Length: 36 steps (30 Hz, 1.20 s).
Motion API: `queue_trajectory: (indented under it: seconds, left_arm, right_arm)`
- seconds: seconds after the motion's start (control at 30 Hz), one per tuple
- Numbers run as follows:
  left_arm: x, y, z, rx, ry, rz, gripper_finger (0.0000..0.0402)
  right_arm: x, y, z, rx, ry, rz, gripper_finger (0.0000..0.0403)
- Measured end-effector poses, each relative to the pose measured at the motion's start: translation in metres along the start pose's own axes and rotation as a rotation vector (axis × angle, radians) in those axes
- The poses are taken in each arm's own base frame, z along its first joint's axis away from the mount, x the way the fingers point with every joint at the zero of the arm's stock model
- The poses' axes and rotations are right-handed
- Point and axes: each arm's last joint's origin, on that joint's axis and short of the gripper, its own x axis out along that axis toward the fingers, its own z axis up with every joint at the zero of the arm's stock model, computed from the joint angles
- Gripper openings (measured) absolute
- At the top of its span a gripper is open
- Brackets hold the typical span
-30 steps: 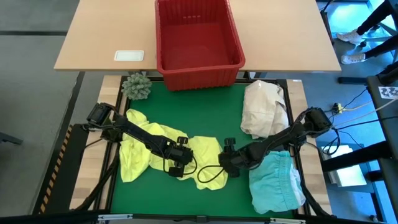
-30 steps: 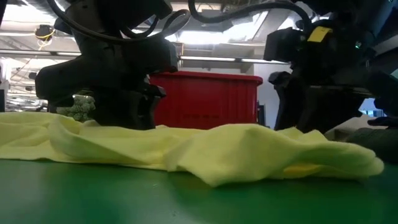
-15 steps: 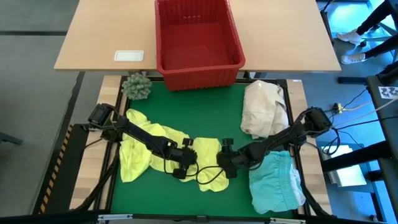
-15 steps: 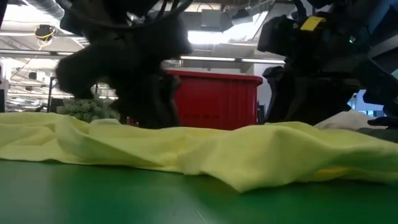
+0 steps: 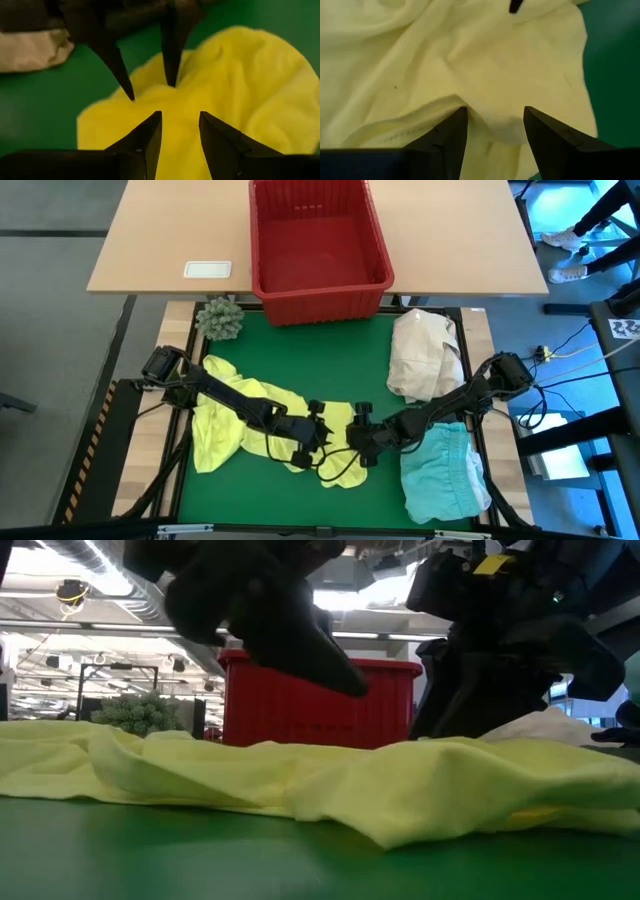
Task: Fold Laundry from Bin
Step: Fold the yellow shirt
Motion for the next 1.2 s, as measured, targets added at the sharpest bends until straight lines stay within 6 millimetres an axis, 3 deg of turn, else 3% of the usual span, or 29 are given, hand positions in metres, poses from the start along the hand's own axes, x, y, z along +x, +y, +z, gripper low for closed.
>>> queue_trajectory:
  seconds: [0.3,0.6,0.93,1.07,1.2]
  left_arm:
    - [0.012,0.008,-0.007,-0.004,0.016,0.019,0.0126]
    - [0.014,0.009,-0.009,-0.005,0.024,0.024,0.0126]
    - [0.014,0.009,-0.008,-0.009,0.017,0.025,0.0126]
    - [0.014,0.009,-0.008,-0.01,0.015,0.024,0.0126]
    - [0.014,0.008,-0.008,-0.016,0.015,0.023,0.0126]
  right_arm:
    - [0.0,0.0,0.0,-0.002,-0.003,-0.015,0.0195]
    - [-0.002,-0.003,-0.019,-0.096,0.197,-0.002,0.0195]
    - [0.001,0.0,-0.005,-0.078,0.057,0.025,0.0193]
    - [0.004,0.002,-0.003,-0.106,0.027,0.038,0.0155]
    - [0.004,0.002,-0.004,-0.115,0.034,0.038,0.0069]
